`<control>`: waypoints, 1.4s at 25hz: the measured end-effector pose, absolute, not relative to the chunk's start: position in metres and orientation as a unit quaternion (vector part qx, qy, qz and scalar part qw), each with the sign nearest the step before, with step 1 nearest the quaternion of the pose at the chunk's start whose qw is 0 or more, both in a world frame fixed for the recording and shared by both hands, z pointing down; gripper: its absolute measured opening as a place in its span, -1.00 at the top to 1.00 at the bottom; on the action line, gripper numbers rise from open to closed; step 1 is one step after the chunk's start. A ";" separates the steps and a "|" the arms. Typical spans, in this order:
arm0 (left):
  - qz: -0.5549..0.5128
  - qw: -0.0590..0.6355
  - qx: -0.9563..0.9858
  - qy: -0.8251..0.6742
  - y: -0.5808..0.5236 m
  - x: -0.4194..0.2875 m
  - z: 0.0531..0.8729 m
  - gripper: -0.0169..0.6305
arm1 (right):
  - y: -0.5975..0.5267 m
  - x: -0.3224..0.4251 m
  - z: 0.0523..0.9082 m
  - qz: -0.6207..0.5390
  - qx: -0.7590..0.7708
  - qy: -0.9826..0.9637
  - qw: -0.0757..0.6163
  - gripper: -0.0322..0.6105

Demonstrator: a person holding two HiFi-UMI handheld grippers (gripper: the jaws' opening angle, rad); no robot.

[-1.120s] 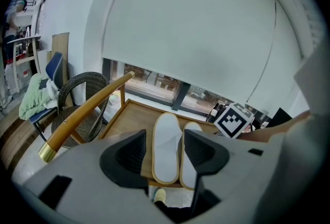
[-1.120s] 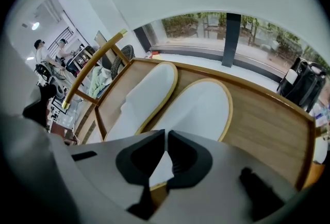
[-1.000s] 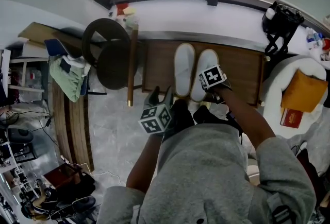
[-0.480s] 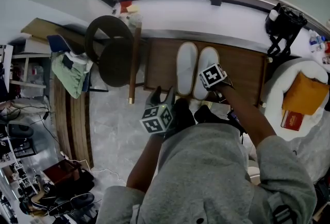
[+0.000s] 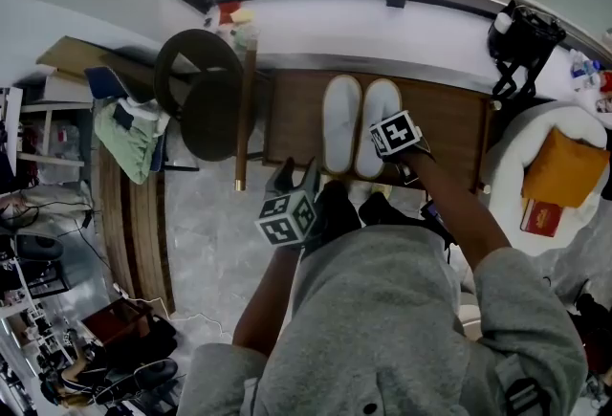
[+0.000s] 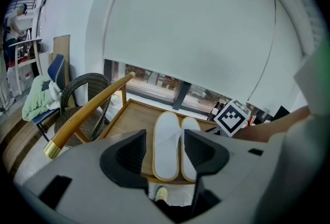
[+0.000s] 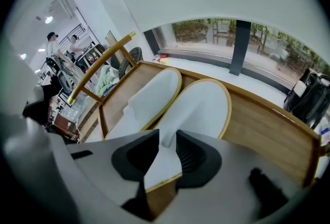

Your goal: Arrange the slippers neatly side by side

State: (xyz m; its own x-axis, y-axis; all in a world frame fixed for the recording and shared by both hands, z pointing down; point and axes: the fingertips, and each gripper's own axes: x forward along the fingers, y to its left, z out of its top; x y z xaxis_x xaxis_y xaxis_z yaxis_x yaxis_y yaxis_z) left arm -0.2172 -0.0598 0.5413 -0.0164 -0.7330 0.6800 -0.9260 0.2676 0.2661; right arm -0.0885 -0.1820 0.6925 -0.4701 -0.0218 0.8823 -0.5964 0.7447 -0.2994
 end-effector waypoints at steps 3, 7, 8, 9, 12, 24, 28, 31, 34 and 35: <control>0.127 0.372 0.603 -0.694 -0.066 -0.213 0.540 0.21 | -0.180 -0.086 0.680 0.314 0.184 -0.813 0.454 0.53; 0.132 0.360 0.620 -0.684 -0.078 -0.205 0.537 0.21 | -0.182 -0.078 0.649 0.313 0.189 -0.841 0.398 0.53; 0.134 0.354 0.626 -0.682 -0.081 -0.201 0.536 0.21 | -0.182 -0.075 0.640 0.304 0.190 -0.851 0.383 0.53; 0.135 0.348 0.631 -0.680 -0.084 -0.198 0.533 0.21 | -0.183 -0.071 0.630 0.292 0.191 -0.863 0.367 0.53; 0.141 0.319 0.649 -0.676 -0.093 -0.186 0.523 0.26 | -0.193 -0.051 0.591 0.245 0.196 -0.897 0.311 0.53; 0.107 0.240 0.704 -0.660 -0.107 -0.156 0.461 0.84 | -0.233 0.119 0.417 0.060 0.401 -0.906 0.121 0.79; 0.096 0.225 0.716 -0.654 -0.109 -0.147 0.440 0.90 | -0.206 0.139 0.406 0.090 0.442 -0.886 0.103 0.81; 0.092 0.207 0.729 -0.646 -0.112 -0.140 0.421 0.90 | -0.183 0.135 0.399 0.110 0.459 -0.877 0.093 0.81; 0.081 0.192 0.742 -0.637 -0.113 -0.137 0.405 0.90 | -0.168 0.129 0.394 0.116 0.468 -0.872 0.083 0.81; 0.076 0.190 0.744 -0.636 -0.111 -0.137 0.401 0.90 | -0.163 0.128 0.392 0.116 0.471 -0.871 0.082 0.81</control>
State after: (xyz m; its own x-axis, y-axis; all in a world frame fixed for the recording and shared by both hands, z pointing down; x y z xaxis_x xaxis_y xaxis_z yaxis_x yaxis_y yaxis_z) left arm -0.1366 -0.1108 0.4008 0.1801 -0.9171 0.3557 -0.9752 -0.1191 0.1865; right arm 0.1284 -0.1627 0.3921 -0.5438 -0.8009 0.2508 -0.8386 0.5304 -0.1246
